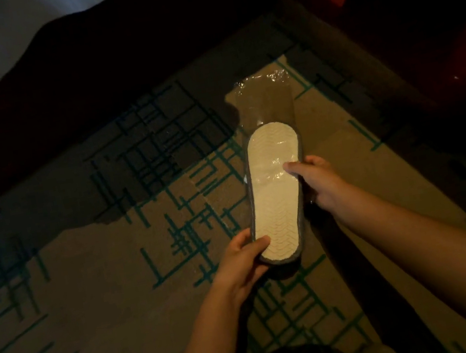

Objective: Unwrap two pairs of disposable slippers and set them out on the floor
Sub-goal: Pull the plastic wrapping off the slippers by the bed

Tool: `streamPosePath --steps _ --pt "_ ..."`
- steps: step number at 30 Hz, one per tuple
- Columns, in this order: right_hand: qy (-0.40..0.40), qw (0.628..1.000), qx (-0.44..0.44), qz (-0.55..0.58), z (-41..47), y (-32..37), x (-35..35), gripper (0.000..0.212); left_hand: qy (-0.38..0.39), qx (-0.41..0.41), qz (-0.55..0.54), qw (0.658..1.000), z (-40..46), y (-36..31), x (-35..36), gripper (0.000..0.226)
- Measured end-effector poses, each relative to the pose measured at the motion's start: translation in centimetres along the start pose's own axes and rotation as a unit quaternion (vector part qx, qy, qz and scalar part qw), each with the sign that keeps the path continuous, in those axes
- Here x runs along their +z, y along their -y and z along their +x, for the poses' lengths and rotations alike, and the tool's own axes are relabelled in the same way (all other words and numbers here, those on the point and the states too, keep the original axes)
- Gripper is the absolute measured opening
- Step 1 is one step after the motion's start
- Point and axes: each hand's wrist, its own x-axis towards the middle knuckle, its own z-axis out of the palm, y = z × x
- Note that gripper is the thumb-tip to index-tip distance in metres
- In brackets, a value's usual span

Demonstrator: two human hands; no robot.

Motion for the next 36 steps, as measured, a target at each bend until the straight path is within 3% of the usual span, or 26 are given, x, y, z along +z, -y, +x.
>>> streamPosePath --steps 6,8,9,10,11,12,16,20,21,22,24,25,26,28,29,32,36 --pt "-0.006 0.998 -0.042 -0.039 1.3 2.2 0.1 0.068 0.057 -0.022 -0.034 0.998 -0.6 0.8 -4.3 0.025" --pt "-0.048 0.978 -0.150 -0.138 1.0 1.6 0.3 0.066 0.063 -0.022 -0.050 0.997 -0.7 1.1 -4.9 0.025" --pt "-0.072 0.935 -0.244 -0.248 0.7 1.2 0.1 0.059 0.066 -0.020 -0.056 0.996 -0.6 1.1 -5.0 0.025" --pt "-0.074 0.868 -0.333 -0.360 0.7 0.6 -0.2 0.053 0.068 -0.017 -0.058 0.996 -0.6 1.2 -5.0 0.025" --pt "-0.048 0.801 -0.392 -0.450 0.8 0.0 -0.6 0.050 0.068 -0.012 -0.053 0.996 -0.6 1.2 -5.0 0.025" --pt "-0.009 0.761 -0.400 -0.511 1.1 -0.7 -0.8 0.049 0.065 -0.005 -0.042 0.997 -0.5 1.2 -5.0 0.024" --pt "0.002 0.758 -0.273 -0.592 3.2 -1.5 -1.8 0.054 0.050 0.012 -0.001 0.999 -0.5 1.0 -5.8 0.023" --pt "-0.014 0.659 -0.265 -0.704 4.6 0.2 -3.1 0.052 0.038 0.022 0.001 0.999 -0.8 0.8 -7.0 0.024" --pt "-0.039 0.662 -0.269 -0.698 4.5 0.5 -3.0 0.051 0.039 0.025 0.001 0.999 -0.9 0.8 -7.2 0.024" --pt "-0.078 0.694 -0.278 -0.660 4.3 0.8 -2.6 0.048 0.042 0.026 -0.001 0.999 -0.9 0.8 -7.3 0.024" --pt "-0.124 0.837 -0.251 -0.470 2.9 1.4 -1.4 0.032 0.053 0.023 -0.018 0.998 -1.0 0.8 -7.1 0.026" --pt "-0.093 0.913 -0.183 -0.352 2.0 1.7 -0.6 0.025 0.059 0.020 -0.031 0.998 -1.0 0.8 -7.0 0.027" --pt "-0.033 0.960 -0.096 -0.261 1.3 1.7 0.1 0.025 0.066 0.018 -0.045 0.997 -1.0 0.8 -6.8 0.027" --pt "0.075 0.985 0.051 -0.148 0.0 1.0 1.2 0.025 0.080 0.016 -0.066 0.994 -1.0 0.9 -6.4 0.027" --pt "0.100 0.986 0.078 -0.105 -0.3 0.4 1.7 0.021 0.085 0.016 -0.071 0.994 -1.0 1.0 -6.3 0.027" --pt "0.101 0.992 0.064 -0.042 -0.2 -0.3 3.1 0.010 0.088 0.018 -0.069 0.994 -1.0 1.3 -5.7 0.028" --pt "0.067 0.997 0.024 -0.019 1.2 2.1 3.8 0.023 0.078 0.018 -0.059 0.995 -1.0 1.6 -5.5 0.029"
